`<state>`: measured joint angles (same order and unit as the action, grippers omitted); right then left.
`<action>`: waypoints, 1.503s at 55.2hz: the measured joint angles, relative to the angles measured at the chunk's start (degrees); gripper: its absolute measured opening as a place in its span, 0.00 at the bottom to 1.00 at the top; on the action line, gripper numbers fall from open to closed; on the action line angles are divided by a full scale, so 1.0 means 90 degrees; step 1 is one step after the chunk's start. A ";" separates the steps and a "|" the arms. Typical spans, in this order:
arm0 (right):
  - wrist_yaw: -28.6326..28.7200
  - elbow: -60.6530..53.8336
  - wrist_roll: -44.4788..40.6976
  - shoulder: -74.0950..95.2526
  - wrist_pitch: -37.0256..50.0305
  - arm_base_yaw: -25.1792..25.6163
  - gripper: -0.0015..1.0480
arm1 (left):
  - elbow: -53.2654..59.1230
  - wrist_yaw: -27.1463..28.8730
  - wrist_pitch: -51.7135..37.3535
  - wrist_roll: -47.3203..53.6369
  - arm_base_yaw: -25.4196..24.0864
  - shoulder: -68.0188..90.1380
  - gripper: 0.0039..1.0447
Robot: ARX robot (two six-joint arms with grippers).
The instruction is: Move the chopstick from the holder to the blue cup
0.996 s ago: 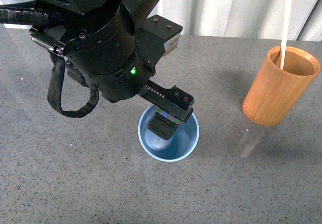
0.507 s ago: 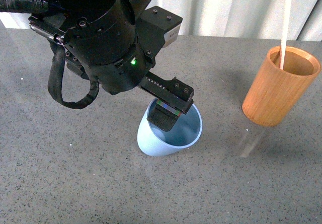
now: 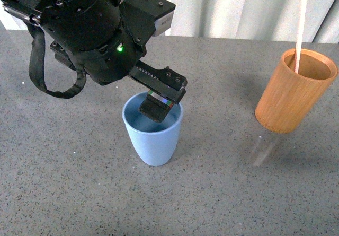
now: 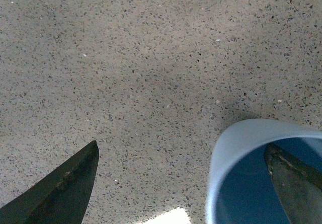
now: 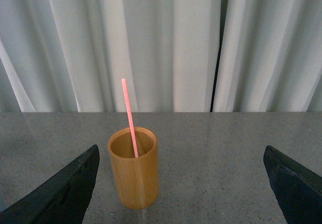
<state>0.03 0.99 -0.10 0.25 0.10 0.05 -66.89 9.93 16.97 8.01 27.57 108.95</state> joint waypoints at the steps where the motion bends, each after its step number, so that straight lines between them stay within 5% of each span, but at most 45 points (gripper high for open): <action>1: 0.0000 0.0000 0.0000 0.0000 0.0000 0.0000 0.90 | 0.0000 -0.0002 0.0000 0.0010 -0.0017 -0.0017 0.94; 30: 0.0000 0.0000 0.0000 0.0000 0.0000 0.0000 0.90 | 0.0226 -0.0204 0.0546 0.0333 -0.0971 -0.1637 0.94; 38: 0.0000 0.0000 0.0000 0.0000 0.0000 0.0000 0.90 | 0.1292 -0.0017 -0.0967 0.0078 -0.1479 -0.2900 0.94; 47: 0.0000 0.0000 0.0000 0.0000 0.0000 0.0000 0.90 | 0.1569 0.0085 -0.1484 -0.0097 -0.1549 -0.3320 0.93; 52: -0.0002 0.0000 0.0000 0.0000 0.0000 0.0000 0.90 | 0.3145 0.0187 -0.4937 -0.0590 -0.1651 -0.3446 0.73; 56: -0.0002 0.0000 0.0000 0.0000 0.0000 0.0000 0.90 | 0.3978 0.0068 -0.6319 -0.0733 -0.1795 -0.3752 0.59; 73: -0.0002 0.0000 0.0000 0.0000 0.0000 0.0000 0.90 | 0.5578 -0.0389 -0.6999 -0.0862 -0.2280 -0.5025 0.06; 83: 0.0000 0.0000 0.0000 0.0000 0.0000 0.0000 0.90 | 0.6091 -0.0512 -0.6965 -0.0901 -0.2480 -0.5656 0.03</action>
<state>0.03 0.99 -0.10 0.25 0.10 0.05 -12.08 5.32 -45.71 -0.10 5.26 58.04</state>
